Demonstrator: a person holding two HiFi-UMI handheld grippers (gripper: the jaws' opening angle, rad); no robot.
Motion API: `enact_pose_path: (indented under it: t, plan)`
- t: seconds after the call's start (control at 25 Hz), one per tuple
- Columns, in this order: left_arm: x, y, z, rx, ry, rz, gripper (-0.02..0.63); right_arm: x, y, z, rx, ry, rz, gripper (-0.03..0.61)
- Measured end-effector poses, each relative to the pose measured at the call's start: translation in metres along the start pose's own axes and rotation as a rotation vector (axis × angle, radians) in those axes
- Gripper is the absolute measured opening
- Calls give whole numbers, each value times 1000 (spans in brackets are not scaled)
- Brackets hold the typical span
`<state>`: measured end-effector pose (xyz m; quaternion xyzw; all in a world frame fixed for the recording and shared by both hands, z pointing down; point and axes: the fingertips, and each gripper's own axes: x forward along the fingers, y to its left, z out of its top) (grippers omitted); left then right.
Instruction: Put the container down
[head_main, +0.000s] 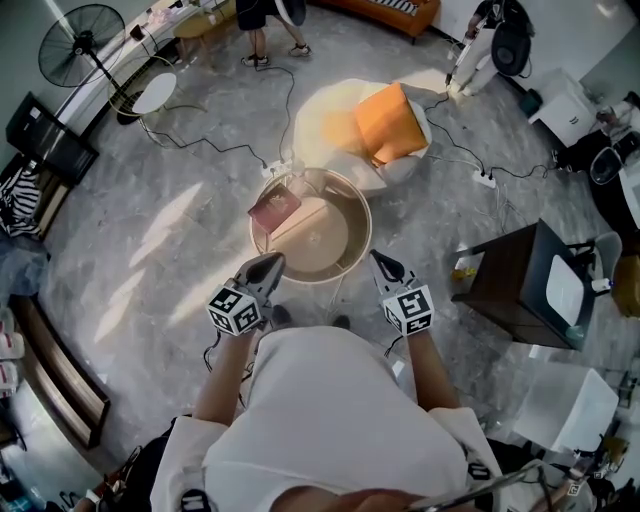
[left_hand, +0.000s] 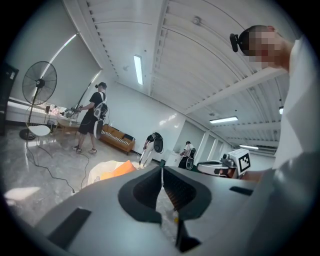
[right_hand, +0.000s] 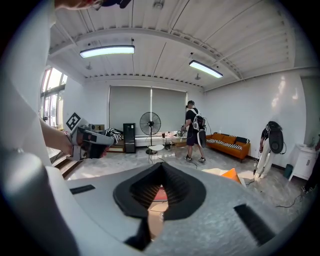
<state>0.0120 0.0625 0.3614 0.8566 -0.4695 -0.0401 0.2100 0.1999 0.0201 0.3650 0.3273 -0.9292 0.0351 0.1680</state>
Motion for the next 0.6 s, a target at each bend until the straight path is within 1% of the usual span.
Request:
enact_pose_path:
  t: [0.6]
  plan:
    - [2,14,8,12,-7,13,15,10,-3,2,-2,-6,-13,-5]
